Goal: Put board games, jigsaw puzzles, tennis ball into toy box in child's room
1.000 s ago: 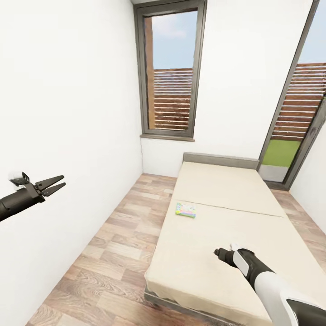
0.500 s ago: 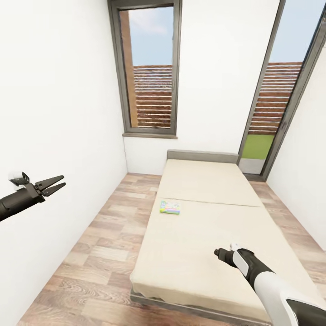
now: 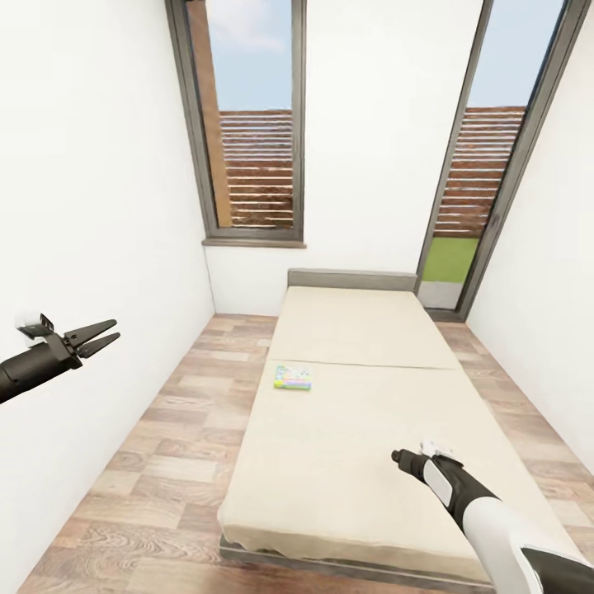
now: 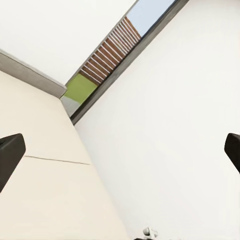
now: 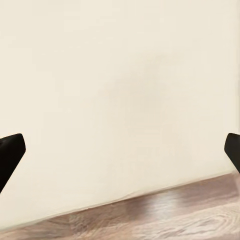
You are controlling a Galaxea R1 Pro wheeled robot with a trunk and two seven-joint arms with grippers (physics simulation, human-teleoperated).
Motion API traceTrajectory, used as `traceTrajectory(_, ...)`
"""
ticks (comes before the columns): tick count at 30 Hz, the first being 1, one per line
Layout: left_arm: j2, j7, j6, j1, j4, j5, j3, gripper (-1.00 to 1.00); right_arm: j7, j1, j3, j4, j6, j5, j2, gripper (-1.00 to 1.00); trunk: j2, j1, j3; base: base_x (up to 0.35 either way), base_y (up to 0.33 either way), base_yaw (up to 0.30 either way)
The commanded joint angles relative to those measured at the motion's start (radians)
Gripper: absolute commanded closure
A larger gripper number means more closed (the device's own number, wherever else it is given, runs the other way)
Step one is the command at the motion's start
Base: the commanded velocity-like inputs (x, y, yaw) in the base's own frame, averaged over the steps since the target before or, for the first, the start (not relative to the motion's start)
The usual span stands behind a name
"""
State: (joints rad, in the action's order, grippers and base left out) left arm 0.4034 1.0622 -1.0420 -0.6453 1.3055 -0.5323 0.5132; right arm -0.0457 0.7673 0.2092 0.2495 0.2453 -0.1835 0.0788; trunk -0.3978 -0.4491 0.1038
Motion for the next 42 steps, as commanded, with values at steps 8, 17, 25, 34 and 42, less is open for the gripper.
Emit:
traceTrajectory(8, 0.000, 0.004, -0.004, -0.001, 0.001, 0.002, 0.001, -1.00, -0.001, -0.003, -0.003, 0.002, 0.004, -0.014, 0.001, -1.00, -0.002, -0.001, 0.005, 0.132, -0.179, -0.011)
traceTrajectory(17, 0.000, 0.004, -0.004, -0.001, 0.001, 0.002, 0.001, -1.00, 0.001, -0.003, -0.003, 0.006, 0.007, -0.018, -0.002, -1.00, -0.002, -0.001, 0.005, 0.057, -0.123, -0.001)
traceTrajectory(25, 0.000, 0.004, -0.004, -0.001, 0.002, 0.002, 0.005, -1.00, 0.001, -0.003, -0.001, 0.005, 0.014, -0.026, 0.003, -1.00, -0.002, -0.001, 0.007, 0.004, 0.006, -0.137)
traceTrajectory(34, 0.000, 0.004, -0.004, -0.001, 0.002, 0.002, 0.007, -1.00, 0.001, -0.003, -0.002, 0.007, 0.013, -0.025, 0.003, -1.00, -0.002, -0.001, 0.010, 0.047, 0.088, -0.251)
traceTrajectory(42, 0.000, 0.004, -0.004, -0.001, 0.002, 0.002, 0.007, -1.00, 0.000, -0.003, -0.002, 0.011, 0.011, -0.025, -0.002, -1.00, -0.002, -0.001, 0.013, 0.105, -0.034, -0.191)
